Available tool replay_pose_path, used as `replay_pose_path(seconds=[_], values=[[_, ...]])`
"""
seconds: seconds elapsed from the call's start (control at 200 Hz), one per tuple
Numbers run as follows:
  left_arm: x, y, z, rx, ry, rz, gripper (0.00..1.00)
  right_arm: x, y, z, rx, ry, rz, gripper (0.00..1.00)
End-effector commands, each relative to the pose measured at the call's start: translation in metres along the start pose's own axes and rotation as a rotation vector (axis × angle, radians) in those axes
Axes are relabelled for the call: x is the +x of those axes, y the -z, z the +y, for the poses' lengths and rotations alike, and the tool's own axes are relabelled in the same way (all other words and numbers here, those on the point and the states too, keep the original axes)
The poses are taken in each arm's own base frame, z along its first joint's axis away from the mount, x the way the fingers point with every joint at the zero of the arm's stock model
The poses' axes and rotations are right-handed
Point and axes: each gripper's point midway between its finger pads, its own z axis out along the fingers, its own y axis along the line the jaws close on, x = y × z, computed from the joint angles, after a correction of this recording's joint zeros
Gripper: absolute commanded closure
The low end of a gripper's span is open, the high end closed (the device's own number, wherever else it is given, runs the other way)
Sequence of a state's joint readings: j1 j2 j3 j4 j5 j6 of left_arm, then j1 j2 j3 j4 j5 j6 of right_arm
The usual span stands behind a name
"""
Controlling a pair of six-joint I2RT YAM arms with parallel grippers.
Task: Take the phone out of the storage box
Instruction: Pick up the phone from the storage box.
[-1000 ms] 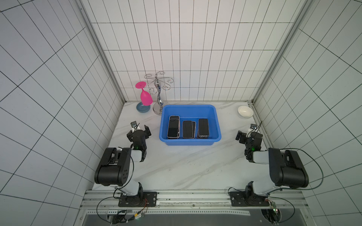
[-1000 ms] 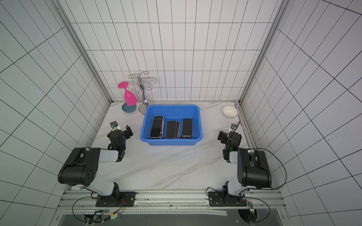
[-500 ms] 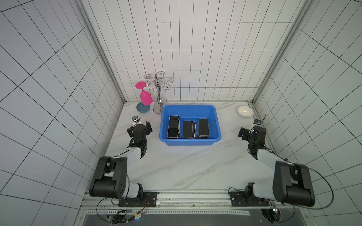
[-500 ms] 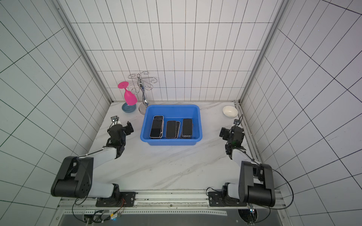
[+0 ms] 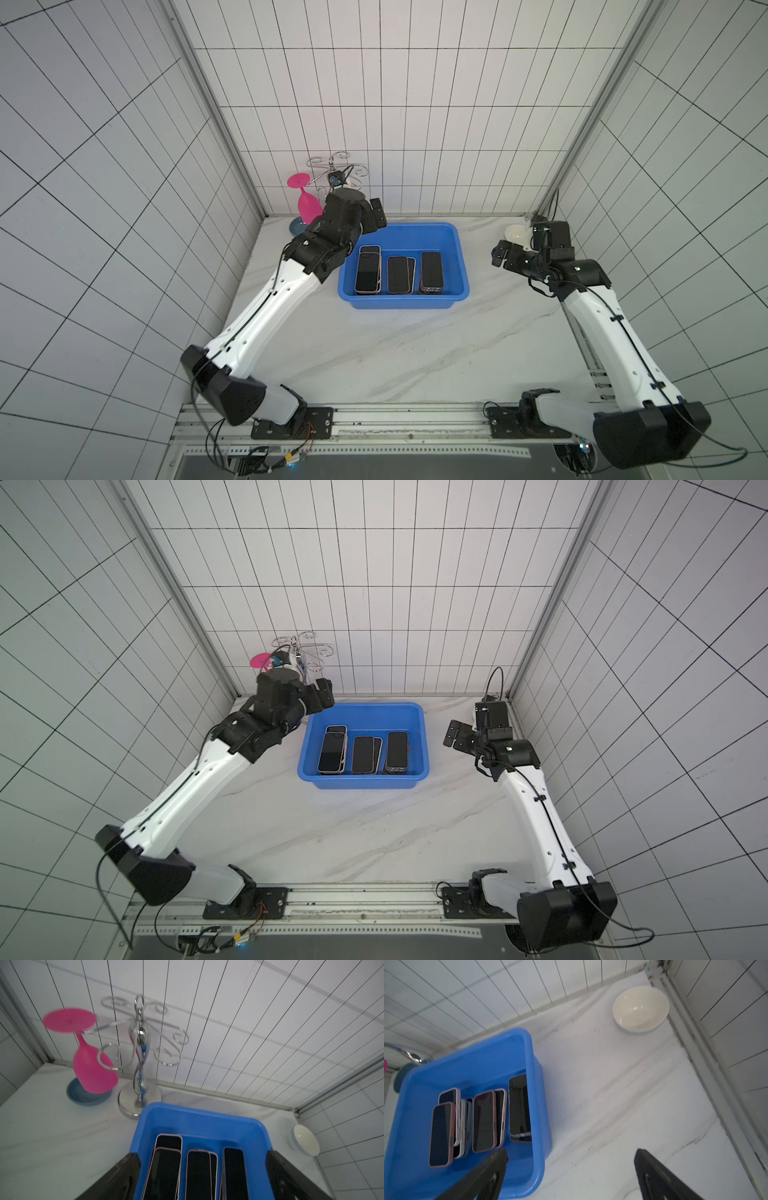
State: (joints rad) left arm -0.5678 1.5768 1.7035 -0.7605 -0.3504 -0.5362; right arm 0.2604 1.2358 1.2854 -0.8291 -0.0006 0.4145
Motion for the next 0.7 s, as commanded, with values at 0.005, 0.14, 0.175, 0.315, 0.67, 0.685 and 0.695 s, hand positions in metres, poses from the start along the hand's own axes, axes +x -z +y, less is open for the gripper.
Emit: replay_pose_path(seconds=[0.005,0.14,0.175,0.315,0.67,0.685,0.695], values=[[0.077,-0.028,0.02,-0.124,-0.063,0.34,0.02,0.027,0.018,0.004,0.017,-0.014,0.135,0.01],[0.108,-0.059,0.025,-0.189,-0.095,0.476,0.02,0.035,0.019,0.014,-0.002,0.022,0.166,0.01],[0.118,-0.066,0.029,-0.207,-0.097,0.516,0.02,0.038,0.019,0.015,-0.003,0.03,0.174,0.01],[0.137,-0.088,0.04,-0.225,-0.108,0.556,0.02,0.046,0.017,0.015,-0.004,0.061,0.209,0.01],[0.17,-0.123,0.058,-0.179,-0.103,0.637,0.02,0.06,0.0,0.017,-0.002,0.091,0.282,0.01],[0.171,-0.124,0.059,-0.179,-0.105,0.641,0.02,0.06,0.0,0.017,-0.003,0.094,0.284,0.01],[0.172,-0.125,0.06,-0.179,-0.105,0.644,0.02,0.06,-0.001,0.017,-0.002,0.095,0.285,0.01]])
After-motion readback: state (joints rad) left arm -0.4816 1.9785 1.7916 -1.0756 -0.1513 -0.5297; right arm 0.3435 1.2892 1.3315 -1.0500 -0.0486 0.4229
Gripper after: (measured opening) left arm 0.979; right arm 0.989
